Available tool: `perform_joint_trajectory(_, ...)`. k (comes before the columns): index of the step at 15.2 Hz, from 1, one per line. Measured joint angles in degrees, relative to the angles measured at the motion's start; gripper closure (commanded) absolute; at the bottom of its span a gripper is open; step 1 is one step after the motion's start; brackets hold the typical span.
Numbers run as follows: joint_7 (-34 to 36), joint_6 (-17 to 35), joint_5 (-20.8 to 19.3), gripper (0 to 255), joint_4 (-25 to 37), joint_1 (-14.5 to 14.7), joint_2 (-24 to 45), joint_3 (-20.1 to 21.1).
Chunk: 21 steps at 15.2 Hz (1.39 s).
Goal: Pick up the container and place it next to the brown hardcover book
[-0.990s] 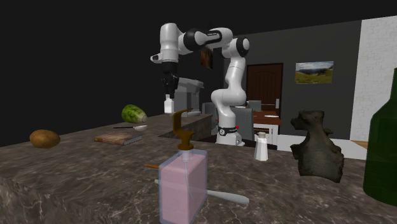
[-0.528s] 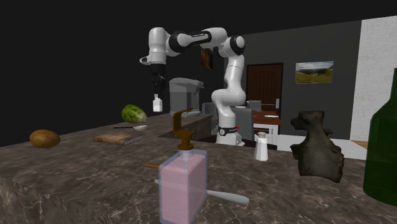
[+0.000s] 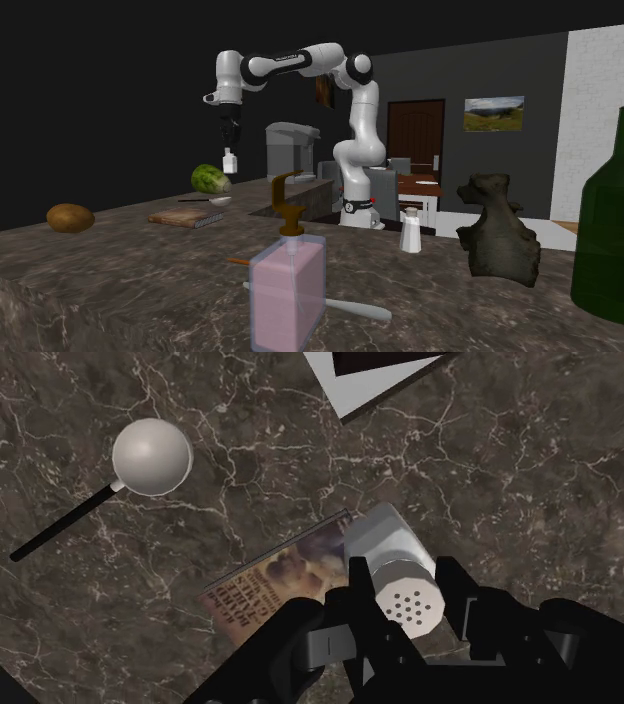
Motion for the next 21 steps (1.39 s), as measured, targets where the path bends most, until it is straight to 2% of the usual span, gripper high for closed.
perform_joint_trajectory(4,-4.63,0.64,1.4,255,4.02,-1.38,4.87,-2.59)
perform_joint_trajectory(21,-6.55,13.24,3.1,255,-4.58,-1.74,9.18,-3.3)
